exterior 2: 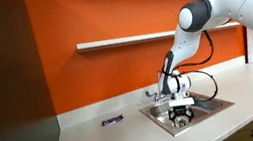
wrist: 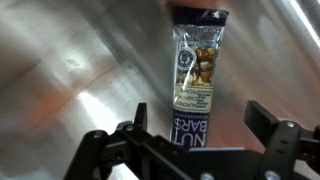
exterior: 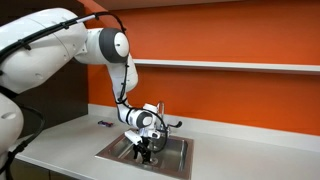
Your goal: Remove the chocolate bar from the sink and put it on the counter
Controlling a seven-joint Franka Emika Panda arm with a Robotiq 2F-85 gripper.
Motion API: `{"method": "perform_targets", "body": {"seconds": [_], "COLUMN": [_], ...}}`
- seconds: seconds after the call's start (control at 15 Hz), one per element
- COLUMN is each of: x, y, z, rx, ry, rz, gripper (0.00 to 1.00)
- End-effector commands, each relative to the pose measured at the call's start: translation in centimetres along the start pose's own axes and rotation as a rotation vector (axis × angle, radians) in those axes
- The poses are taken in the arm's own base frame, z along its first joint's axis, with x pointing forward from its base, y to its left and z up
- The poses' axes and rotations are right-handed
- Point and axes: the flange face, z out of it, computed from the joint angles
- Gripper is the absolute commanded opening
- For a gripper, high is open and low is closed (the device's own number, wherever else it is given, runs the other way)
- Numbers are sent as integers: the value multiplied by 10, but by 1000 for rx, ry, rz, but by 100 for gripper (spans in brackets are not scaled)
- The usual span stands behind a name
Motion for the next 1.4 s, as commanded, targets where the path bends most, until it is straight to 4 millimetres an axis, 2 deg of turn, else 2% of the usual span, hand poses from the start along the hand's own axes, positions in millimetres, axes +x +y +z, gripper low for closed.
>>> {"method": "perform_targets", "body": {"seconds": [0.0,0.07,0.13,0.27,0.73,1.07,1.33], "x": [8,8,9,10,13,16,18], "y": [0,0,0,0,-2,-2,2], "z": [-1,-1,0,1,9,9,-11], "rx": [19,19,19,20,26,28,26], "ry": [-29,-30,-32,-36,-49,-60,-39], "rz": [41,42,43,43,39,35,36], "gripper": [100,93,72,68,12,10,10]}}
